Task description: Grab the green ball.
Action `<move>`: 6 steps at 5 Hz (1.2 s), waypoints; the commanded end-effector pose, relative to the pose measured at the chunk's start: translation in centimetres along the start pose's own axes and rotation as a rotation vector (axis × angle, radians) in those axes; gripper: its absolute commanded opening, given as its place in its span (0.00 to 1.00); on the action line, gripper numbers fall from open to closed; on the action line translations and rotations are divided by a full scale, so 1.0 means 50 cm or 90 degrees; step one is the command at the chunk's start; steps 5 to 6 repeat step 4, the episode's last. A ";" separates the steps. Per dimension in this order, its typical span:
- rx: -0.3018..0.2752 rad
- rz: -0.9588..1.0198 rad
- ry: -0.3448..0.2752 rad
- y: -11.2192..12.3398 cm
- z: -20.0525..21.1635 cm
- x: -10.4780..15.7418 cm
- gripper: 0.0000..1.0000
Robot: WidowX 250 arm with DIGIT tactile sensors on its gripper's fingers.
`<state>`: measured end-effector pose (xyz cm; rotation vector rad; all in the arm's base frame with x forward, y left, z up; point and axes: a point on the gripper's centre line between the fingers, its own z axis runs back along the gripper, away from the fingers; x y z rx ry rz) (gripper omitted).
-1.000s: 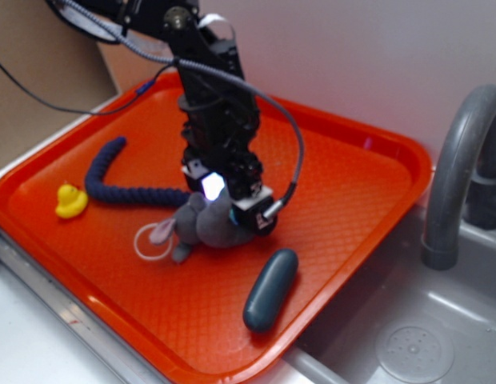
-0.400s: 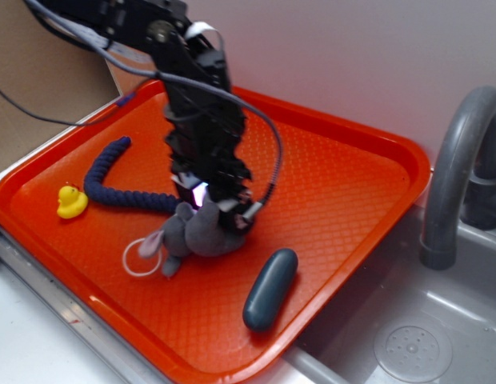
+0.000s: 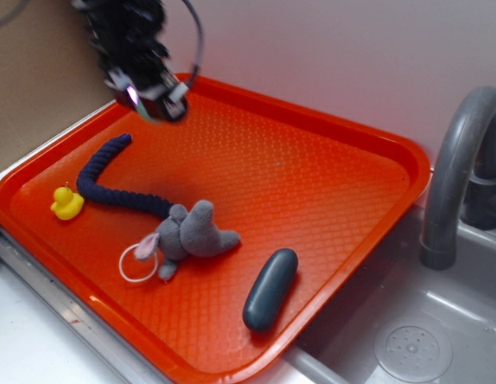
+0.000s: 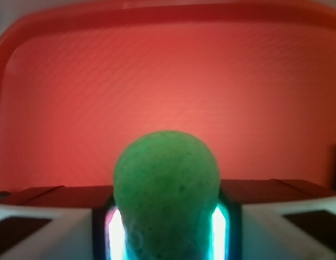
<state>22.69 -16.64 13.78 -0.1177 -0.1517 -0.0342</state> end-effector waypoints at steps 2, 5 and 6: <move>0.009 0.049 -0.122 0.103 0.177 -0.007 0.00; 0.051 0.084 -0.132 0.117 0.142 0.008 0.00; 0.051 0.084 -0.132 0.117 0.142 0.008 0.00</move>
